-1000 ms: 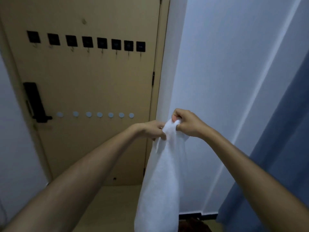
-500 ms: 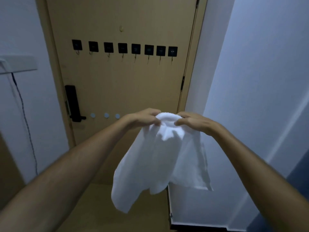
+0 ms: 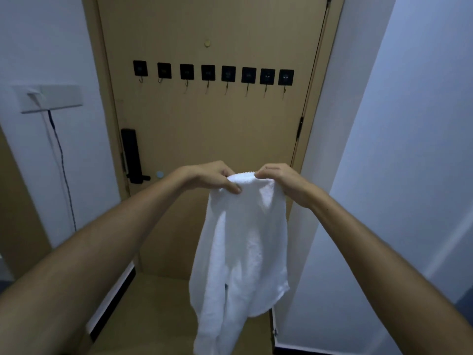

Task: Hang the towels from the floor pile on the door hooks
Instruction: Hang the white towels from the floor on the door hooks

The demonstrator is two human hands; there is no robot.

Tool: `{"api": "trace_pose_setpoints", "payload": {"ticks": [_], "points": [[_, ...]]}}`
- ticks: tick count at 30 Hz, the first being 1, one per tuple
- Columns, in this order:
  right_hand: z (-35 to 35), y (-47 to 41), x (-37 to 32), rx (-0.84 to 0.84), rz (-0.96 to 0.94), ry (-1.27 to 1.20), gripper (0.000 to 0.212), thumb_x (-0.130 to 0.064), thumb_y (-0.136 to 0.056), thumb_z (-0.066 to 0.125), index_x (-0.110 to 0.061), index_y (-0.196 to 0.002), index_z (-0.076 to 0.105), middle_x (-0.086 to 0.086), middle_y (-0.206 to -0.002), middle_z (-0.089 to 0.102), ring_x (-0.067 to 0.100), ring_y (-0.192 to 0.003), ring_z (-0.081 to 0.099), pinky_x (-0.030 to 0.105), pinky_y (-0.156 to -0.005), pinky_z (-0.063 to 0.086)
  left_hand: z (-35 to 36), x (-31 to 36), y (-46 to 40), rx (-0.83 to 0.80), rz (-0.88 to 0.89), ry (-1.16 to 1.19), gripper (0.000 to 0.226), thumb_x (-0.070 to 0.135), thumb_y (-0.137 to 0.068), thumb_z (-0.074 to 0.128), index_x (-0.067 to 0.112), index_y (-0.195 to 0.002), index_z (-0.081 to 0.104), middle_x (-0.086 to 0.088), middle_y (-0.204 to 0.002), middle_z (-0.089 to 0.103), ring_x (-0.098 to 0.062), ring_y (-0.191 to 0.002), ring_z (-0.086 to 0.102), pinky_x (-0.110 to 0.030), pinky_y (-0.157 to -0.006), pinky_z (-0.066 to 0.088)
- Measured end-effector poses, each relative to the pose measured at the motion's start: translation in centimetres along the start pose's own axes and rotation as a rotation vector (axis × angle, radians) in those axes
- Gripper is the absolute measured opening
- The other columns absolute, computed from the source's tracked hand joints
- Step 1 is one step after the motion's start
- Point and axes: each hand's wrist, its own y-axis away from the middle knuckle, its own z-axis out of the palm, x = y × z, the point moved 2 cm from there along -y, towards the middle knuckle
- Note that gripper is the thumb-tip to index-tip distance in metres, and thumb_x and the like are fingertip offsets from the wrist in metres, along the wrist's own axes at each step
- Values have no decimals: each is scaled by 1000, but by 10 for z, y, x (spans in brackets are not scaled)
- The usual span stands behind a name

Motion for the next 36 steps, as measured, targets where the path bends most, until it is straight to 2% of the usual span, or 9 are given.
{"api": "trace_pose_setpoints", "payload": {"ticks": [2,5,9,13,17,21,25,30,36], "points": [[4,-2,0,-31,12,-1,21,-35,-80,58,-18,-70,56,2,-77,52,17,-74,46,31,-70,32,-2,1,2,7,31,126,16,19,-86,66,9,-98,71,-2,-93,69,-14,-85,64,-27,-78,50],[9,-5,2,-63,2,-43,22,-22,-88,56,-18,-67,51,4,-77,50,15,-71,45,27,-63,32,-5,4,4,-26,51,329,18,17,-88,64,7,-103,67,-3,-97,69,-15,-89,66,-27,-79,52],[13,-10,0,-78,-48,-123,14,-6,-87,55,-14,-75,55,5,-80,54,18,-77,48,28,-69,36,-6,1,6,-57,44,432,19,16,-92,57,19,-80,71,2,-85,70,-12,-82,65,-22,-74,49],[23,-14,1,-118,-66,-144,6,-1,-84,57,-7,-84,60,7,-80,58,19,-77,53,29,-70,39,-9,-10,6,9,33,384,10,8,-88,55,9,-83,63,-6,-84,60,-19,-81,55,-29,-75,42],[39,-19,5,-155,-62,-95,8,-9,-90,57,-4,-88,64,9,-84,59,20,-79,53,31,-74,41,-6,-25,8,-20,1,223,13,3,-86,52,11,-84,62,-5,-84,59,-17,-80,54,-29,-73,41],[58,-28,4,-176,-75,-110,13,-11,-93,53,-2,-87,60,12,-85,54,21,-80,49,33,-76,39,-7,-42,8,13,5,316,23,-5,-81,45,14,-70,53,-3,-76,53,-16,-77,49,-27,-69,39],[77,-43,-1,-176,-47,-118,10,-7,-90,51,-6,-84,60,5,-82,57,17,-83,51,30,-77,40,-17,-58,9,23,4,325,22,-3,-81,44,13,-73,57,-3,-80,57,-15,-80,52,-27,-75,41],[110,-61,-5,-187,12,12,24,-4,-87,51,-15,-66,56,-5,-70,50,4,-64,40,11,-56,32,-24,-96,6,7,5,-24,13,6,-80,50,10,-72,59,-6,-77,51,-17,-76,45,-35,-71,35],[149,-89,3,-236,61,-6,28,-6,-89,47,-15,-63,52,4,-70,51,15,-64,50,26,-55,36,-28,-140,0,0,-49,-71,18,4,-85,44,12,-71,52,-2,-70,52,-14,-64,47,-28,-61,38]]}}
